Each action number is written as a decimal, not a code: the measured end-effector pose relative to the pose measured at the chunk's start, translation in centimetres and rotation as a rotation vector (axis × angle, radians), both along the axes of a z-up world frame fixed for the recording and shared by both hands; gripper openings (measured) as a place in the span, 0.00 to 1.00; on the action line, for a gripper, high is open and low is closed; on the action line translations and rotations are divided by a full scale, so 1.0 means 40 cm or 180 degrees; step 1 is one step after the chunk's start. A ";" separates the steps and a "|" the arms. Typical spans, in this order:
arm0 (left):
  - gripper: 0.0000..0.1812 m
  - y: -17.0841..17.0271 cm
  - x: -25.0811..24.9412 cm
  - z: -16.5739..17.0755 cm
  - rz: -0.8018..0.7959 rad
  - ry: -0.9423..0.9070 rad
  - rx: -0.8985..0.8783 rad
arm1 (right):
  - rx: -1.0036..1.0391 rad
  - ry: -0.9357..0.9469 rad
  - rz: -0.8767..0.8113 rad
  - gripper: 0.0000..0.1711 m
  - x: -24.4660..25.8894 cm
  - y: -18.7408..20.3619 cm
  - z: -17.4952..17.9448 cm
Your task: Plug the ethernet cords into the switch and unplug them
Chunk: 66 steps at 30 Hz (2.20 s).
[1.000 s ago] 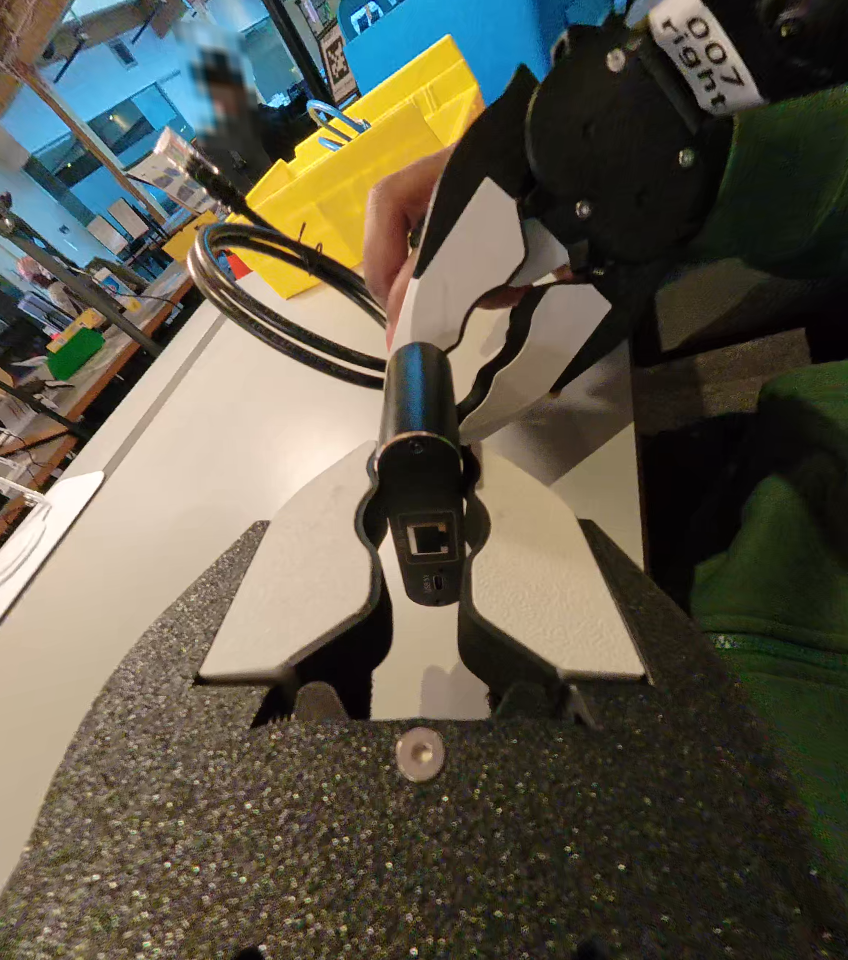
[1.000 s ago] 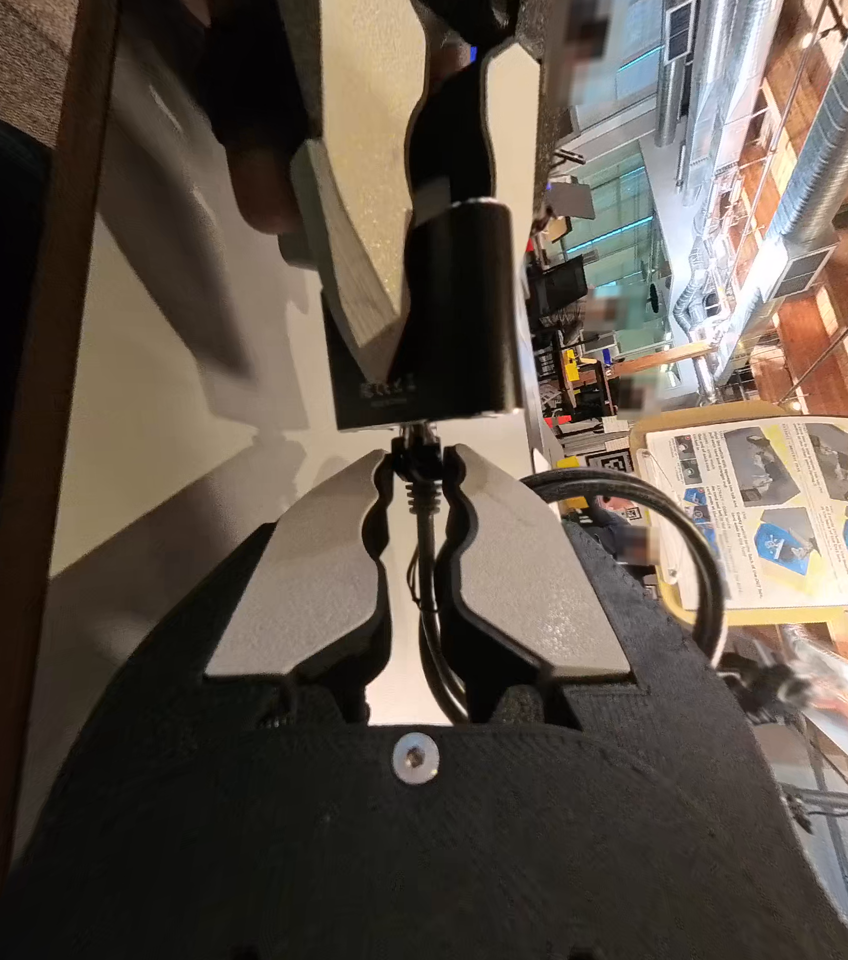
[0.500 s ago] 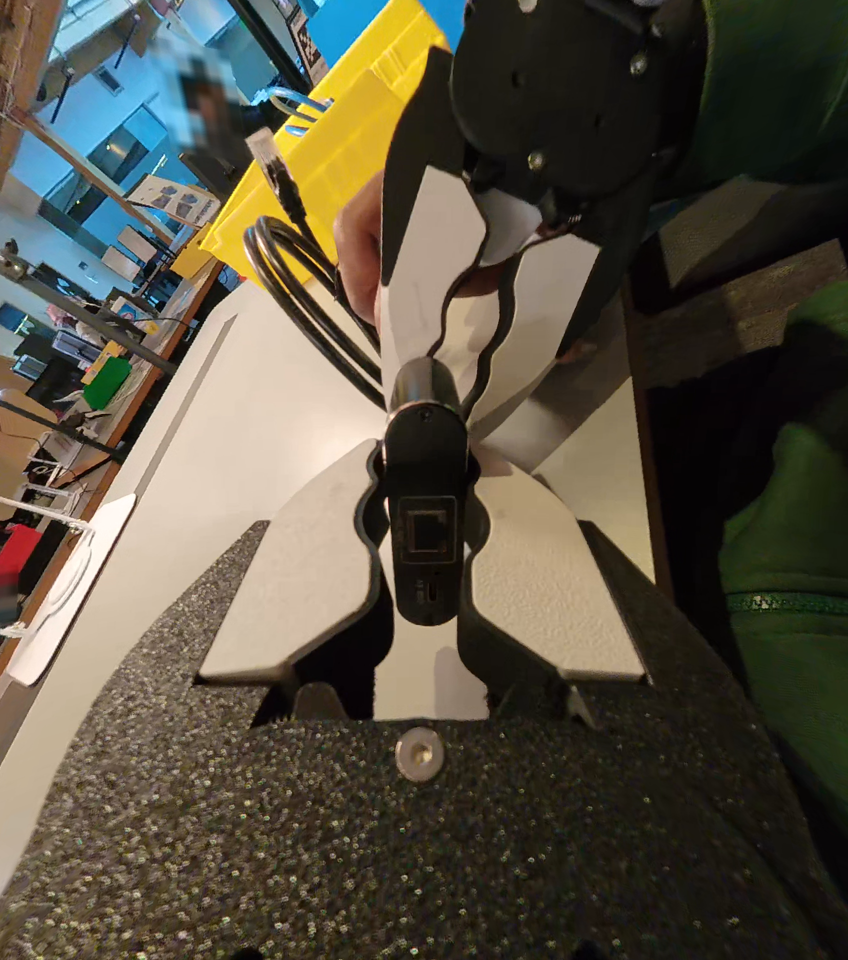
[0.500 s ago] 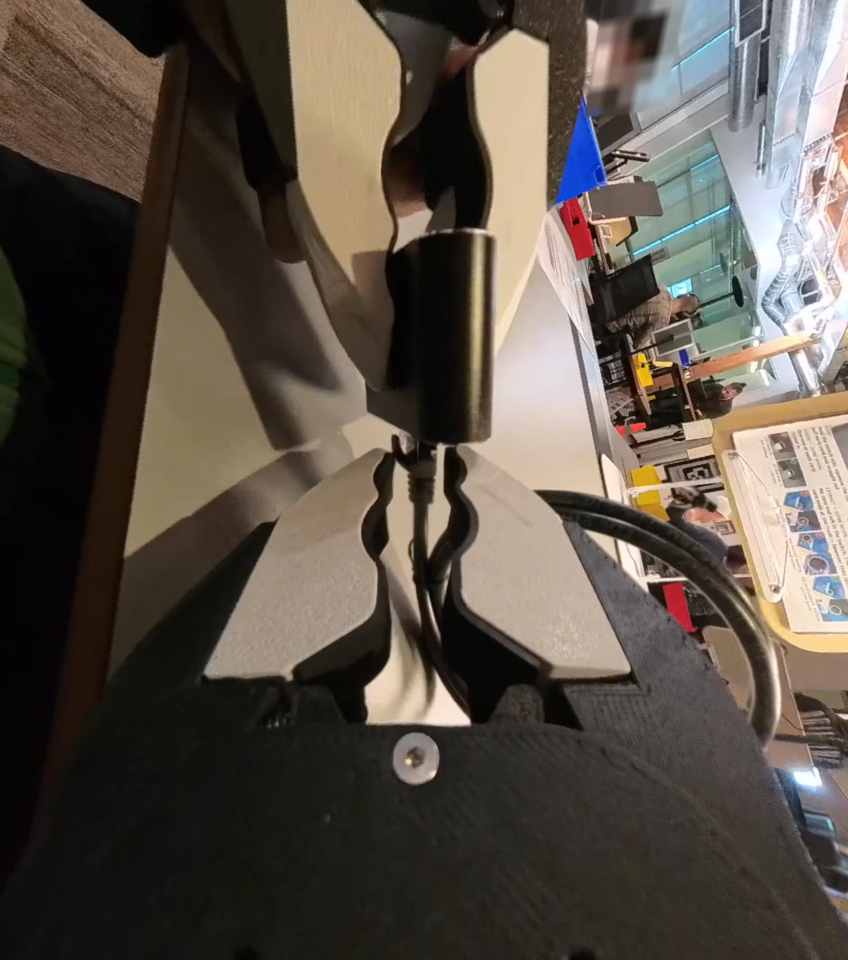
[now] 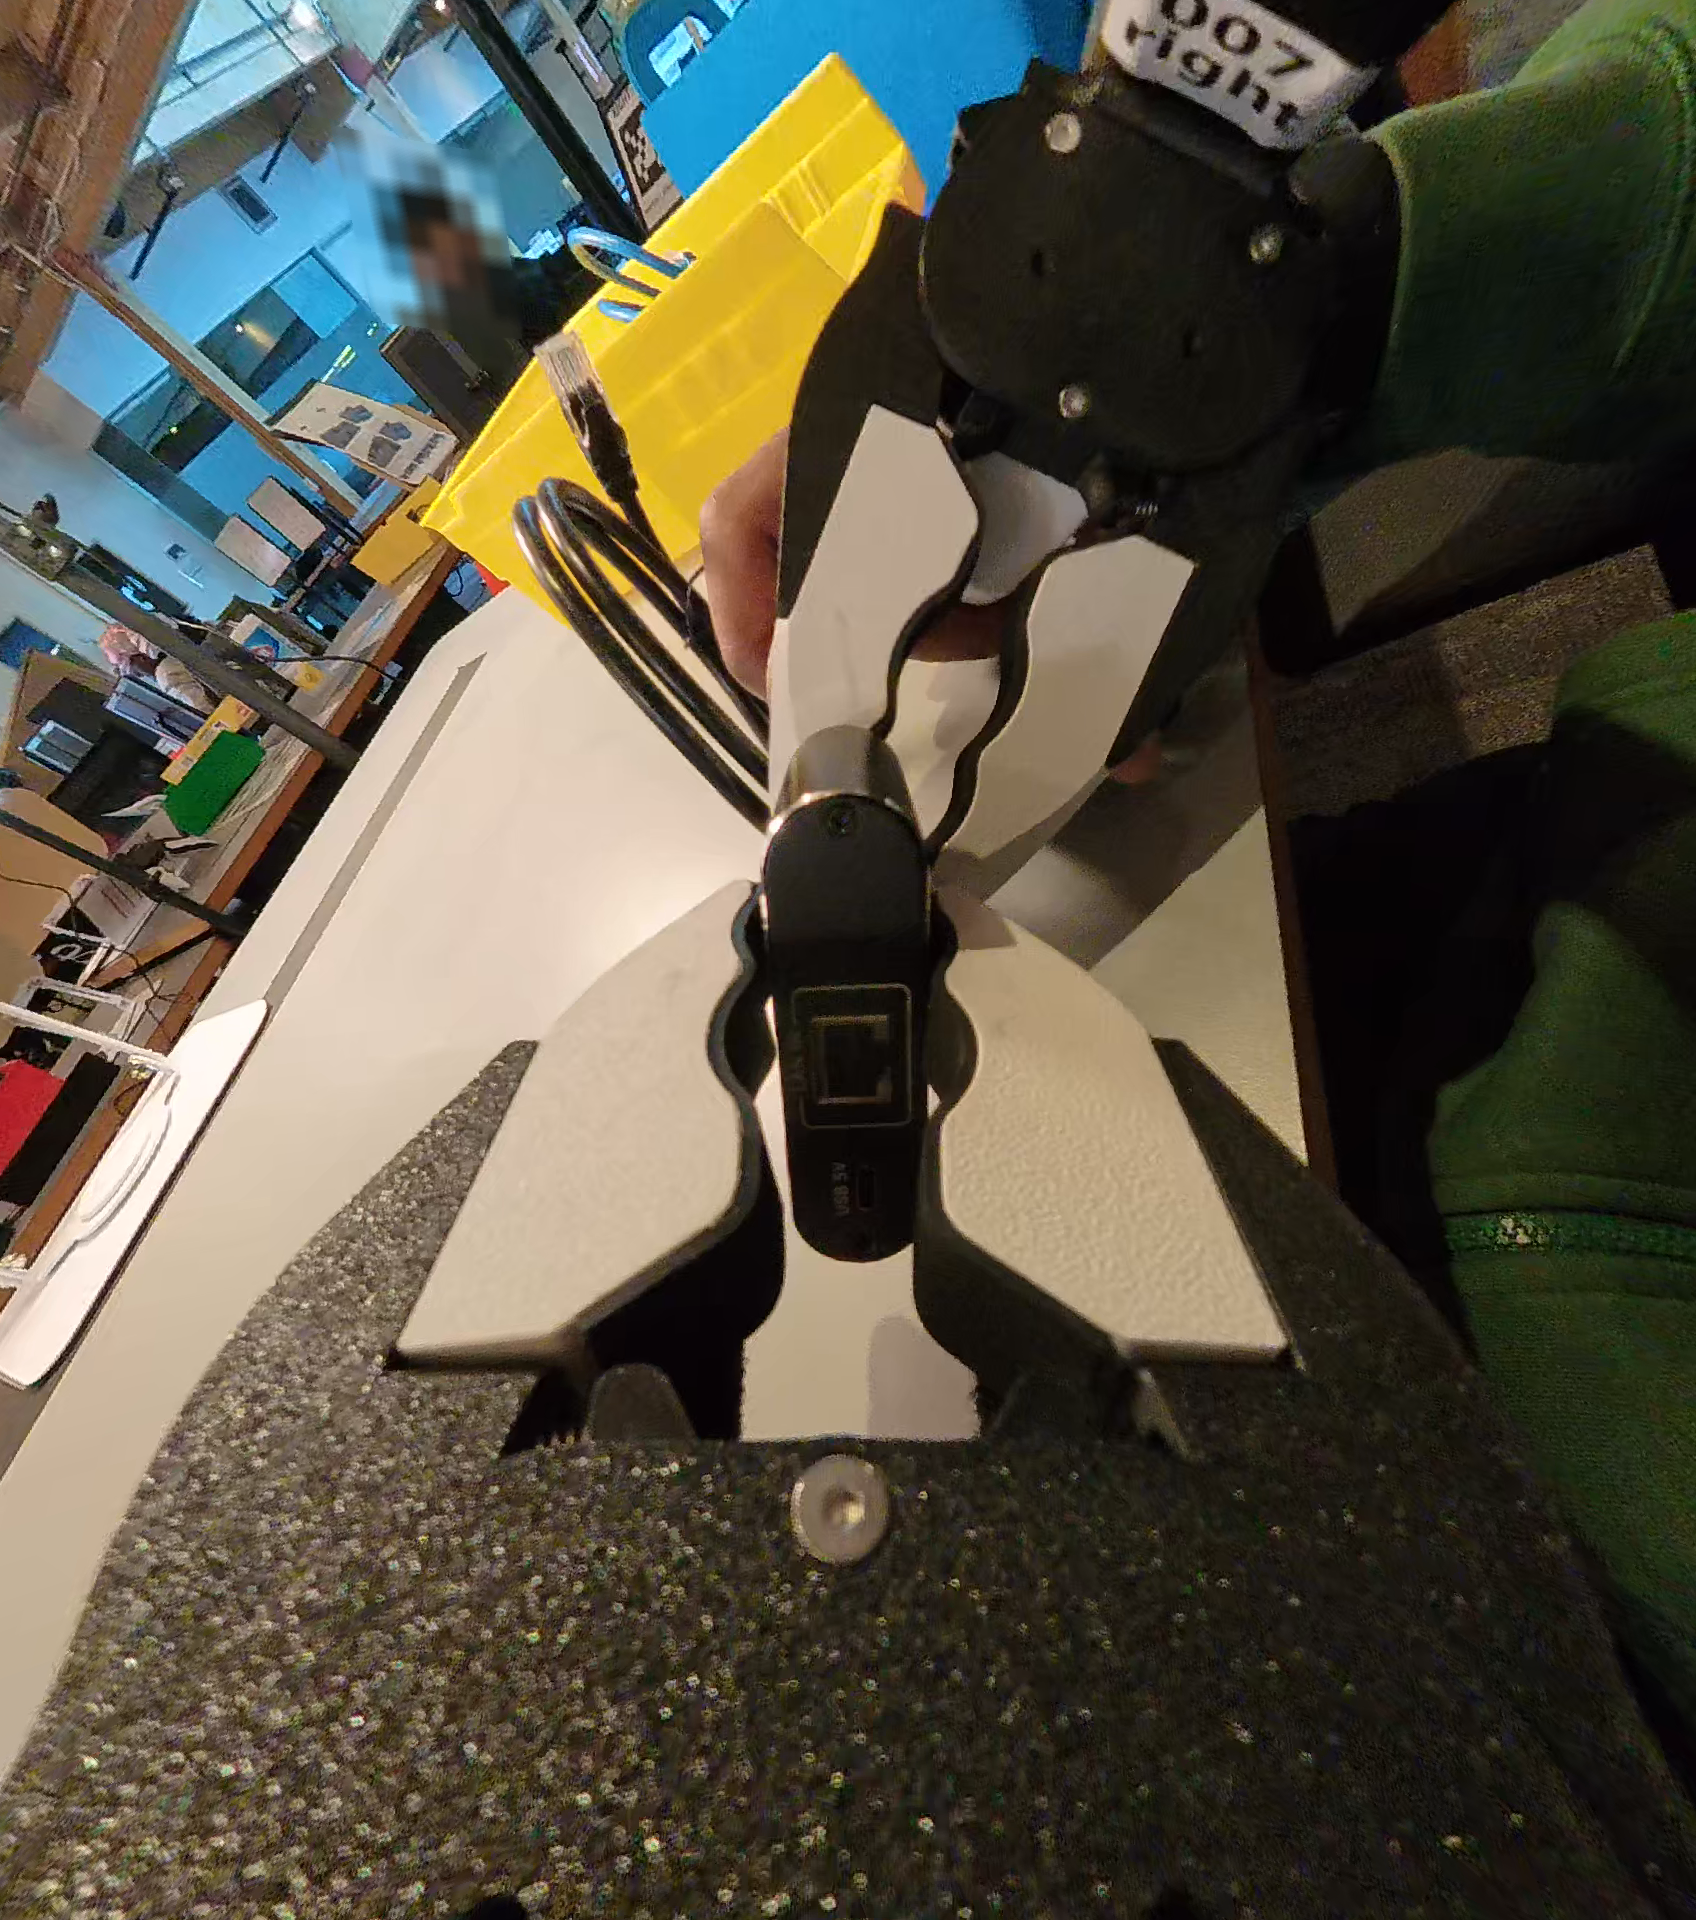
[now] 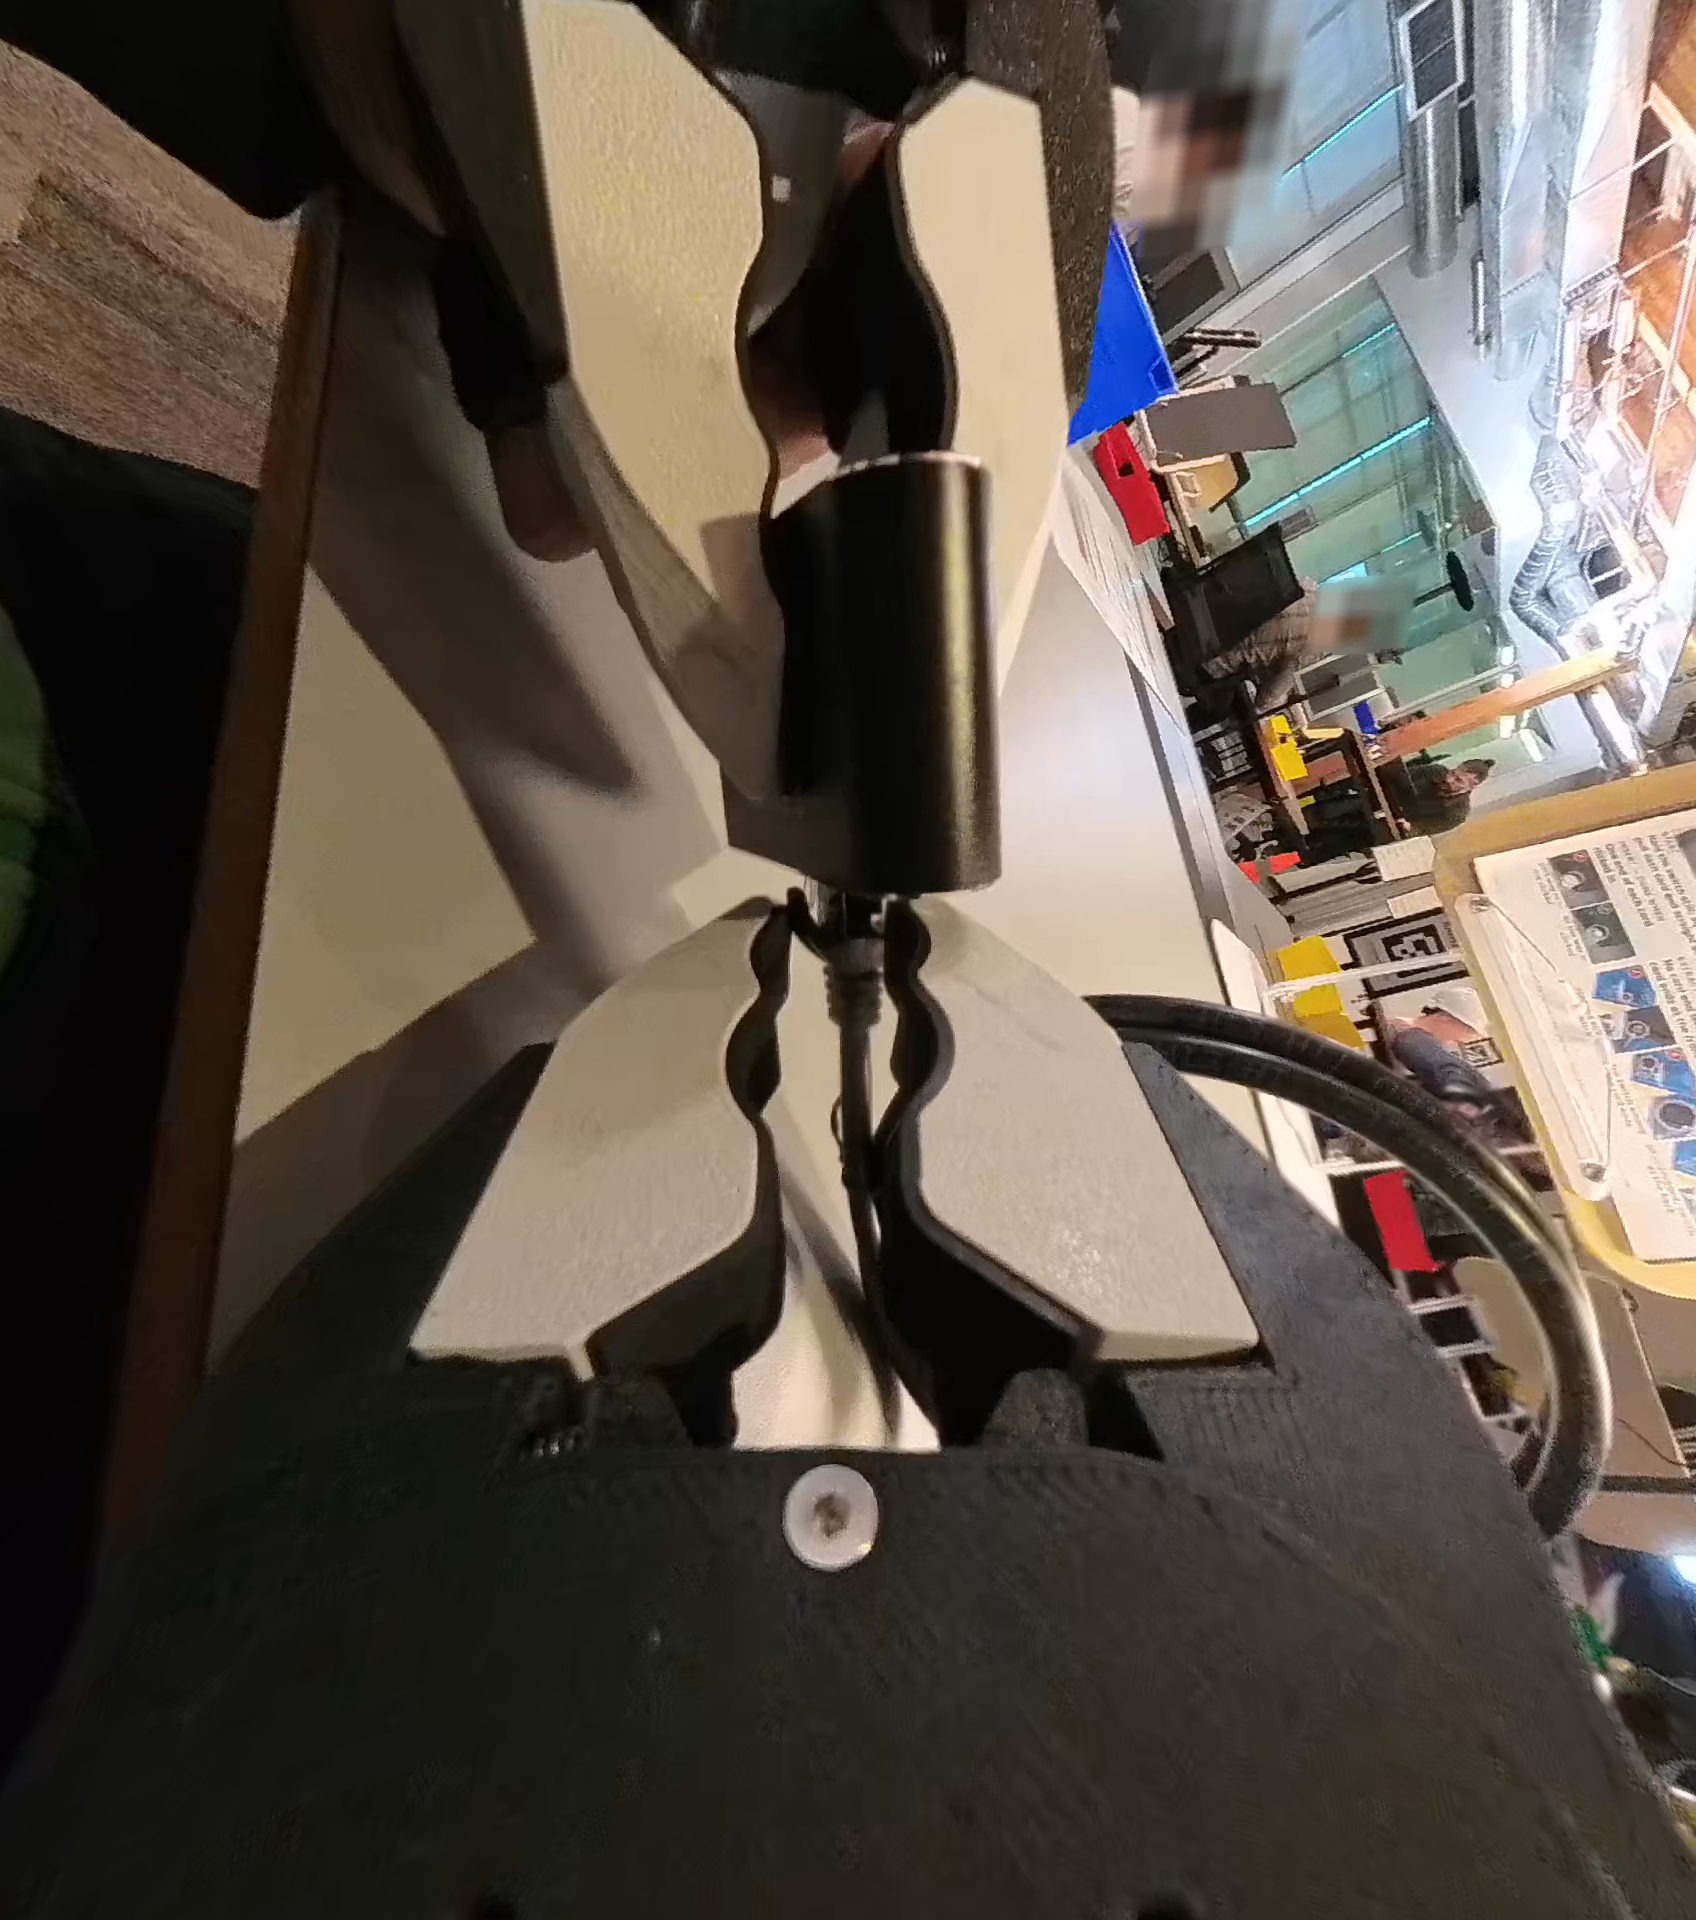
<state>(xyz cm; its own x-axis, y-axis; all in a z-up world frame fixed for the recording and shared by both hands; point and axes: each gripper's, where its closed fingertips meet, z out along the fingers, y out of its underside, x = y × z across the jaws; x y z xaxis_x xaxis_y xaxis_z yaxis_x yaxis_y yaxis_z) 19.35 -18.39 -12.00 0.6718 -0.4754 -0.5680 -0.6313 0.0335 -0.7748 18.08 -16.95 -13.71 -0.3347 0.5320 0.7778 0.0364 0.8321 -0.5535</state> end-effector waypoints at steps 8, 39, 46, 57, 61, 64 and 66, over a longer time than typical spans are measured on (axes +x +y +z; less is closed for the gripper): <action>0.14 -0.004 0.003 0.002 -0.0052 0.0008 0.0040 | -0.0130 -0.0142 -0.0022 0.10 -0.003 -0.003 -0.003; 0.15 -0.006 -0.026 0.052 0.0132 -0.0255 0.0316 | -0.1355 -0.0234 -0.0314 0.09 -0.011 0.005 0.064; 0.14 -0.013 -0.020 0.068 0.0101 -0.0228 0.0475 | -0.1743 -0.0295 -0.0353 0.08 -0.010 -0.001 0.079; 0.14 -0.021 -0.003 0.060 -0.0122 -0.0474 0.0283 | -0.1365 -0.0378 -0.0283 0.09 -0.008 -0.024 0.053; 0.15 -0.026 0.004 0.055 -0.0209 -0.0481 0.0215 | -0.1133 -0.0388 -0.0273 0.09 -0.012 -0.034 0.038; 0.15 -0.028 0.007 0.055 -0.0244 -0.0483 0.0206 | -0.1012 -0.0330 -0.0262 0.09 -0.013 -0.037 0.036; 0.15 -0.030 0.008 0.054 -0.0258 -0.0476 0.0188 | -0.0978 -0.0294 -0.0243 0.09 -0.011 -0.037 0.038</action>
